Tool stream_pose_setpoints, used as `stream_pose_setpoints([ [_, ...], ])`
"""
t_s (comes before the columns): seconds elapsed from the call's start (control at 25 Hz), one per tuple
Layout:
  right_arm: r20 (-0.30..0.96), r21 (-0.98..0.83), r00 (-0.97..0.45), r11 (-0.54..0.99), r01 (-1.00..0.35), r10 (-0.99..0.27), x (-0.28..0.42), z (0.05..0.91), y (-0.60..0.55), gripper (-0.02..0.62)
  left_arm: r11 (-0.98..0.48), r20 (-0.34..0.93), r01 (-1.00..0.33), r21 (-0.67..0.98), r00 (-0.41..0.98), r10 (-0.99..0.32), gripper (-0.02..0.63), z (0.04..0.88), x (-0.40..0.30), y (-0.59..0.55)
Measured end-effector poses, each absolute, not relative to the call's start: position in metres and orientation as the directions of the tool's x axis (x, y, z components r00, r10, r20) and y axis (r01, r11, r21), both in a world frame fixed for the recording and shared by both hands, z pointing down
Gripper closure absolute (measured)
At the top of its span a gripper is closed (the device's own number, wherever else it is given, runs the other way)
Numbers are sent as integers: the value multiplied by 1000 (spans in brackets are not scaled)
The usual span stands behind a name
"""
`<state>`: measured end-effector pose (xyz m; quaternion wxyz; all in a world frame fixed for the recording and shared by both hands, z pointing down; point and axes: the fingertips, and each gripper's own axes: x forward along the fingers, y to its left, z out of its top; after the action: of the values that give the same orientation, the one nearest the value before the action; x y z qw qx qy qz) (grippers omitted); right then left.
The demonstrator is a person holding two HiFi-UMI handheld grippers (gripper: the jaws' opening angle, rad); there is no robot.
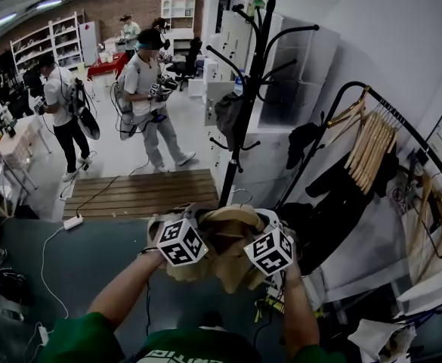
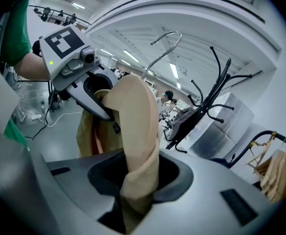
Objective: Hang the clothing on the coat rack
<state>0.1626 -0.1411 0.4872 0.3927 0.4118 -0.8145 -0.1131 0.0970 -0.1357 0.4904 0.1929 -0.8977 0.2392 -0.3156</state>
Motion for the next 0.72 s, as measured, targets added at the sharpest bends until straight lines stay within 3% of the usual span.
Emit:
stream_pose_setpoints([
  [0.72,561,504,-368,659,-558,-741,175,491,-184,483,-807,478,-324,-493,674,-563,523,495,110,-176],
])
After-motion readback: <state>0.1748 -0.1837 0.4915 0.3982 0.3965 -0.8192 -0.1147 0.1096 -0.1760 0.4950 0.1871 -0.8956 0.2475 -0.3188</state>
